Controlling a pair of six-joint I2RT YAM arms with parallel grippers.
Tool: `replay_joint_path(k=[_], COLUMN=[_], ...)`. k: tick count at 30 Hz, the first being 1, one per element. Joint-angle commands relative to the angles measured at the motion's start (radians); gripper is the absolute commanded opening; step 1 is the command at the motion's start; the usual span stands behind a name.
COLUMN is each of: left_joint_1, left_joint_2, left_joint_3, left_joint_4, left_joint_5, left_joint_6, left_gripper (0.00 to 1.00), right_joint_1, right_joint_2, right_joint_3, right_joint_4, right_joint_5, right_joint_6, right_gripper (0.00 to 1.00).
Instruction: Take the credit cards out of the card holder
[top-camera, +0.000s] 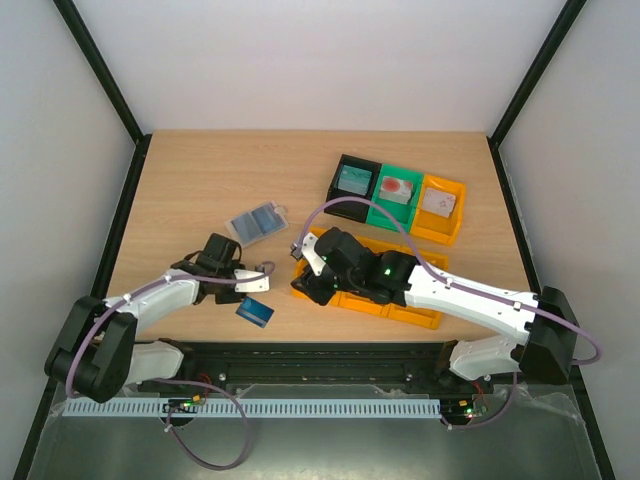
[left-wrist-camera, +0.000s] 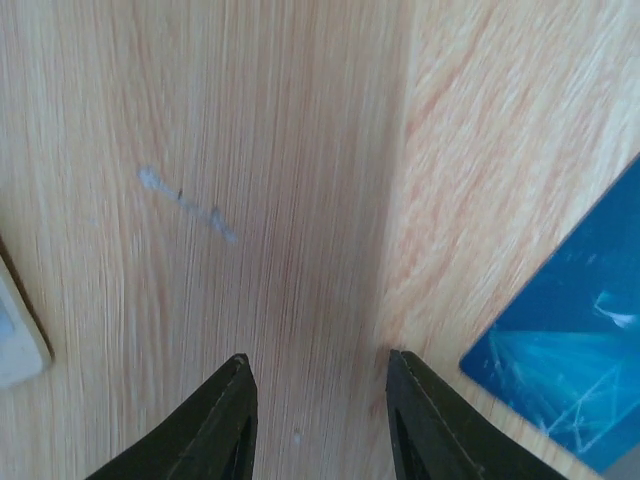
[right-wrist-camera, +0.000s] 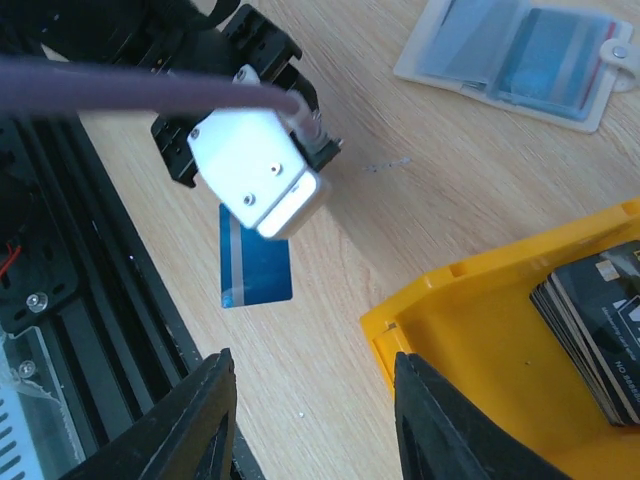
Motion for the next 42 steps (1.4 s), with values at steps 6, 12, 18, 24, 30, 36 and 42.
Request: replay_joint_path(k=[6,12,18,24,30,36,42], left_joint_1=[-0.219,-0.243,-0.096,0.055,-0.067,-0.181,-0.284], left_joint_2=[0.043,0.011,0.027,-0.021,-0.100,-0.022,-0.052], left_joint_3=[-0.043,0.001,0.151,0.109,-0.034,-0.034,-0.015], left_joint_4=[-0.238,-0.299,-0.286,-0.365,-0.335,-0.276,-0.394], left_joint_5=[0.013,0.051,0.074,-0.070,-0.125,-0.135,-0.031], left_joint_6=[-0.010,-0.024,-0.118,0.130,0.079,-0.055,-0.029], left_gripper=[0.37,0.37,0.37,0.36,0.33,0.33,0.33], right_joint_1=[-0.012,-0.012,-0.012,-0.012,-0.012,-0.012,-0.012], right_joint_2=[-0.013,0.005,0.023,0.023,0.023,0.033,0.014], right_joint_3=[0.044,0.050,0.054,0.042,0.047,0.064,0.056], right_joint_4=[-0.037,-0.046,-0.046,-0.054,-0.045,-0.058,-0.062], right_joint_5=[0.033,0.027,0.019,0.027,0.031,0.026,0.042], right_joint_6=[-0.003,-0.015,-0.023,-0.033,-0.041,-0.046,-0.049], right_gripper=[0.42,0.42,0.43,0.43,0.43,0.43,0.43])
